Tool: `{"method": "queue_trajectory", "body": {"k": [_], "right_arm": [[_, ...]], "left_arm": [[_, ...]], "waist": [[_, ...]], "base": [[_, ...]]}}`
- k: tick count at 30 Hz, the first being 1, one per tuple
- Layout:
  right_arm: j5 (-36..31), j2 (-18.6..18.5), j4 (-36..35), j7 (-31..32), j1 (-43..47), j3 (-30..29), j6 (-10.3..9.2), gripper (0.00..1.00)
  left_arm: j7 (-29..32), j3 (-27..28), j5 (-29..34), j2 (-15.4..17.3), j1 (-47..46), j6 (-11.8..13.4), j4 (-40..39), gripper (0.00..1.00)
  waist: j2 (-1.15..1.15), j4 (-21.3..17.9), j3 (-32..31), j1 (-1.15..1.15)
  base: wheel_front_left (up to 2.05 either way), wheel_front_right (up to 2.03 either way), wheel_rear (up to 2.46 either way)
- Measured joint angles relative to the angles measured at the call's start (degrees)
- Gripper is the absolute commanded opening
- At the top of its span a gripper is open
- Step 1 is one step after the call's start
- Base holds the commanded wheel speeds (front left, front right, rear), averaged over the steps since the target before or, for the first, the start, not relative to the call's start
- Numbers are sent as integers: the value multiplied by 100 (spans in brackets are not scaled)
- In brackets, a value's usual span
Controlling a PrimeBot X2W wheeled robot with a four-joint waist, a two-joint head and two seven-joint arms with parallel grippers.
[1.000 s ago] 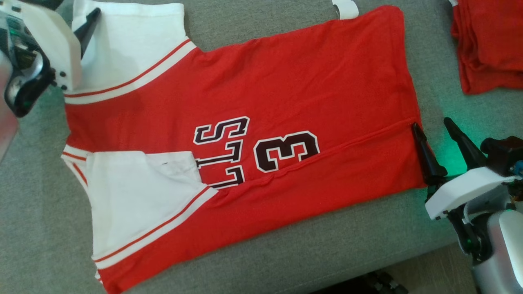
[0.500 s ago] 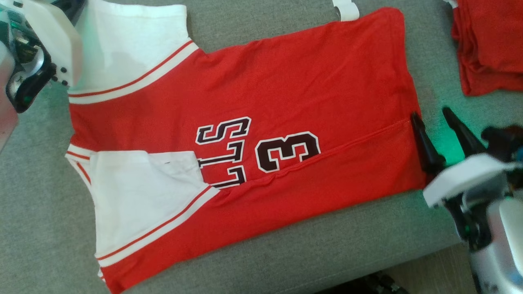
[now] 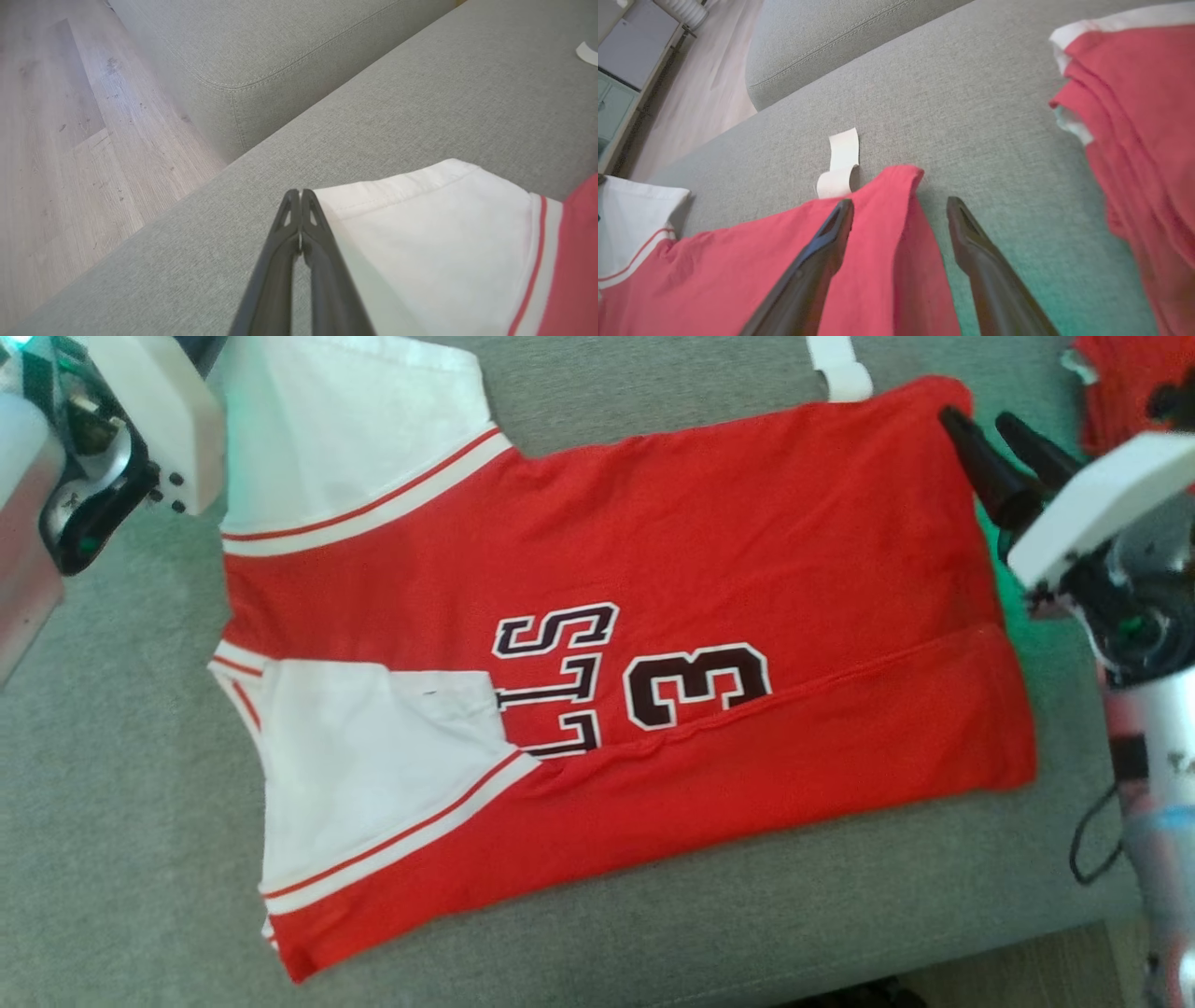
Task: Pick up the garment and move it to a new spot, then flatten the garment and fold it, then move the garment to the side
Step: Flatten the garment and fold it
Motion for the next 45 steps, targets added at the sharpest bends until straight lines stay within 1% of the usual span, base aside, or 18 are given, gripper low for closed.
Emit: {"method": "queue_trajectory", "body": {"k": [3, 8, 20, 21, 23, 24, 25, 26, 28, 29, 30, 31, 36, 40, 43, 45], "right_arm": [[170, 66, 386, 140, -311, -20, 0, 100], [171, 87, 859, 112, -665, 53, 0, 100], [327, 47, 1485, -270, -1143, 297, 0, 100], [332, 26, 1510, -274, -1167, 320, 0, 97], [332, -15, 1558, -320, -1215, 365, 0, 71], [332, -34, 1573, -327, -1230, 386, 0, 64], [331, -58, 1591, -337, -1237, 410, 0, 53], [331, -88, 1613, -349, -1238, 435, 0, 53], [327, -144, 1650, -371, -1239, 471, 0, 36], [327, -144, 1650, -371, -1239, 471, 0, 25], [312, -172, 1663, -375, -1239, 487, 0, 4], [302, -192, 1678, -377, -1239, 495, 0, 0], [200, -280, 1714, -593, -1251, 536, 0, 0], [155, -343, 1752, -857, -1332, 519, 0, 0], [155, -348, 1755, -1045, -1372, 457, 0, 0], [155, -375, 1774, -1137, -1376, 433, 0, 0]], "left_arm": [[-53, -82, -43, -13, -72, 0, -35, 0], [-155, -145, -80, -31, -141, 0, -64, 0], [-310, -226, -81, -48, -243, 0, -91, 0], [-346, -229, -81, -54, -243, 0, -89, 0], [-356, -232, -81, -69, -243, 0, -81, 0], [-356, -233, -81, -78, -243, 0, -81, 0], [-361, -234, -81, -90, -243, 0, -81, 0], [-386, -236, -81, -99, -243, 0, -81, 0], [-401, -237, -80, -112, -243, 0, -81, 0], [-401, -237, -80, -112, -243, 0, -81, 0], [-401, -237, -79, -118, -243, 0, -82, 0], [-407, -237, -79, -119, -243, 0, -81, 0], [-664, -244, 38, -125, -242, 0, -85, 0], [-1209, -252, 204, -152, -270, 0, -14, 0], [-1652, -255, 222, -200, -398, 0, 125, 0], [-1825, -252, 209, -246, -481, 0, 177, 0]], "waist": [[0, 99, 24, 0], [0, 217, 79, 0], [0, 346, 145, 0], [0, 352, 140, 0], [0, 362, 128, 0], [0, 367, 122, 0], [0, 372, 116, 0], [0, 378, 109, 0], [0, 390, 97, 0], [0, 390, 97, 0], [0, 396, 91, 0], [0, 402, 85, 0], [0, 435, 41, 0], [0, 477, -19, 0], [0, 519, -90, 0], [0, 555, -151, 0]], "base": [[0, 0, 0], [0, 0, 0], [0, 0, 0], [0, 0, 0], [0, 0, 0], [0, 0, 0], [0, 0, 0], [0, 0, 0], [0, 0, 0], [0, 0, 0], [0, 0, 0], [0, 0, 0], [0, 0, 0], [0, 0, 0], [0, 0, 0], [0, 0, 0]]}}
